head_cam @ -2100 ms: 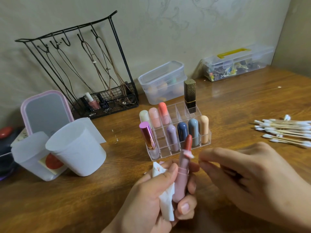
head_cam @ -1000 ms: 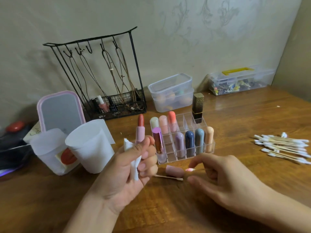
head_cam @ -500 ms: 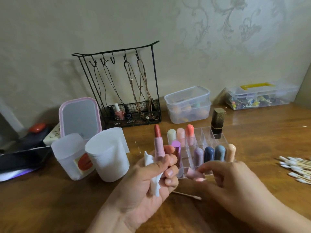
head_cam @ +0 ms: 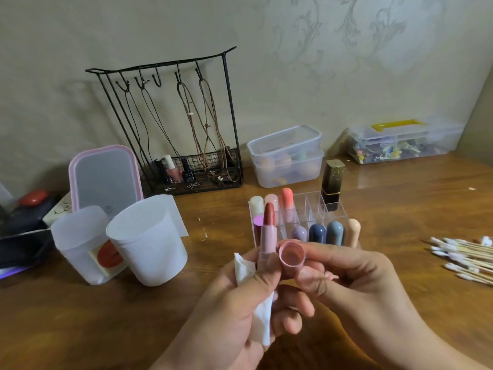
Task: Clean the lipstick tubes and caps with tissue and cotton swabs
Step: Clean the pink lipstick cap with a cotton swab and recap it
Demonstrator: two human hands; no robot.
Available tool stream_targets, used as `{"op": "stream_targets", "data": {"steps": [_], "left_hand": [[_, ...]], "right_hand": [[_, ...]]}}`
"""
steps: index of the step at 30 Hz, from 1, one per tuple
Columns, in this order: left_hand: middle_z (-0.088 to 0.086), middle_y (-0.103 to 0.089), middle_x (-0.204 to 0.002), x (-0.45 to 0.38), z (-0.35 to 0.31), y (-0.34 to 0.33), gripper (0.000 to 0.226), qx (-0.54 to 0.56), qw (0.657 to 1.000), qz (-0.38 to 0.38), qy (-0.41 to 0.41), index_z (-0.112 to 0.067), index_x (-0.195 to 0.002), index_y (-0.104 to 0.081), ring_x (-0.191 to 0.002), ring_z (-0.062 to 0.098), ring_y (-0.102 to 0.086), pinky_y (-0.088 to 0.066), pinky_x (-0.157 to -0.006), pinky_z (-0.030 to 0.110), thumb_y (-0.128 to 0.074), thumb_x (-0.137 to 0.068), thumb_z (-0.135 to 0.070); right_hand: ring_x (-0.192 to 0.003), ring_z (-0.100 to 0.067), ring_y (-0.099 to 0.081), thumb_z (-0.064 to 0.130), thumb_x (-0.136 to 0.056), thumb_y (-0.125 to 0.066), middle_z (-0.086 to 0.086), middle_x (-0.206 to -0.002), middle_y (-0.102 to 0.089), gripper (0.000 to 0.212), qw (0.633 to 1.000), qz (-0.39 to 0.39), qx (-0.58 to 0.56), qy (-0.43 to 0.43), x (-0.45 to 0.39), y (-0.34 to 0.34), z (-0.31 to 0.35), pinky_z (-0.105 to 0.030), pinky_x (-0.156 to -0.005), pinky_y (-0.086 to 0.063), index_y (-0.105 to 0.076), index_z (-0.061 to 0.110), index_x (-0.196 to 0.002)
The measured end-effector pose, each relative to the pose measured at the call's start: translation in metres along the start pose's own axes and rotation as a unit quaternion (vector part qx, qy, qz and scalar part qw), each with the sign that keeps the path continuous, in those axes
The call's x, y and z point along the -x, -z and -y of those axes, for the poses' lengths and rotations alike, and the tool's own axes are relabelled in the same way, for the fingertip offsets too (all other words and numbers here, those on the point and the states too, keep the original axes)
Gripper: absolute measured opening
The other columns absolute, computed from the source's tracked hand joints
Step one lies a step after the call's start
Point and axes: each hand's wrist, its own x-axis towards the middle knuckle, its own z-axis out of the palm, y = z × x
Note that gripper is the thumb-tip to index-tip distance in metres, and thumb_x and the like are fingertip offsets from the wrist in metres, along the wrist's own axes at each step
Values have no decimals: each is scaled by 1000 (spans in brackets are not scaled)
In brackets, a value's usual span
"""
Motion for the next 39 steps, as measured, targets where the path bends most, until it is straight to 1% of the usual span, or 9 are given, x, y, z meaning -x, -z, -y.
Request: {"op": "stream_targets", "data": {"steps": [4,5,7,11,15,21,27,33,39], "left_hand": [[15,-58,-57,-2,2,-3,16,-15,998,-58,0,-6,-72,-77,-40,16,-50,-41,-37,21,-78,-64,-19],[15,-58,-56,-3,3,-2,20,-23,997,-72,-4,-5,-73,-76,-39,15,-48,-40,-36,20,-78,-64,-23],[12,-57,-59,-4,5,-2,30,-28,996,-86,-14,-4,-76,-73,-40,14,-44,-37,-36,19,-79,-66,-32],[8,-54,-64,-5,5,4,44,-75,988,-127,-50,-3,-84,-64,-44,12,-40,-32,-40,20,-63,-69,-44],[9,-60,-70,-6,4,10,51,-137,978,-131,-87,-5,-94,-65,-46,13,-41,-32,-42,20,-60,-71,-50],[5,-53,-63,-9,2,14,52,-173,971,-132,-100,-3,-98,-63,-46,12,-39,-31,-42,19,-66,-68,-46],[4,-44,-55,-9,6,13,47,-159,975,-142,-58,-4,-87,-68,-42,9,-35,-27,-44,22,-69,-63,-45],[4,-40,-56,-9,4,16,45,-135,982,-126,-28,-3,-92,-69,-42,8,-32,-24,-42,20,-70,-68,-41],[5,-47,-58,-10,3,19,37,-158,978,-132,-30,-10,-89,-69,-43,7,-36,-27,-45,20,-67,-71,-42]], "right_hand": [[-75,-32,-72,32,-76,-80,-7,-82,-74,36,999,19,51,-1,4,2,0,-49,-80,-56,-74,27,-111],[-75,-40,-69,40,-74,-81,-16,-83,-71,40,997,19,74,0,6,5,1,-49,-78,-53,-73,31,-112],[-78,-26,-64,53,-68,-76,-27,-83,-63,46,994,20,106,7,10,12,9,-34,-76,-40,-69,31,-108],[-56,-8,-39,52,-84,-46,2,-58,-44,38,983,15,181,40,8,23,18,-28,-54,-32,-60,17,-80],[-46,-2,-37,43,-94,-48,8,-54,-46,30,924,6,358,135,3,25,16,-10,-47,-29,-62,24,-73],[-47,-9,-52,41,-90,-55,11,-63,-59,22,903,-37,388,179,3,28,18,-25,-44,-41,-70,28,-82],[-60,11,-49,39,-89,-58,28,-73,-53,19,881,-27,433,189,3,26,20,-13,-53,-41,-75,29,-91],[-52,-4,-49,35,-93,-57,15,-68,-58,12,860,-34,463,210,4,26,15,-26,-46,-47,-67,29,-95],[-51,-12,-57,35,-94,-51,5,-62,-62,33,856,-3,486,177,6,26,13,-30,-45,-47,-69,15,-75]]}}
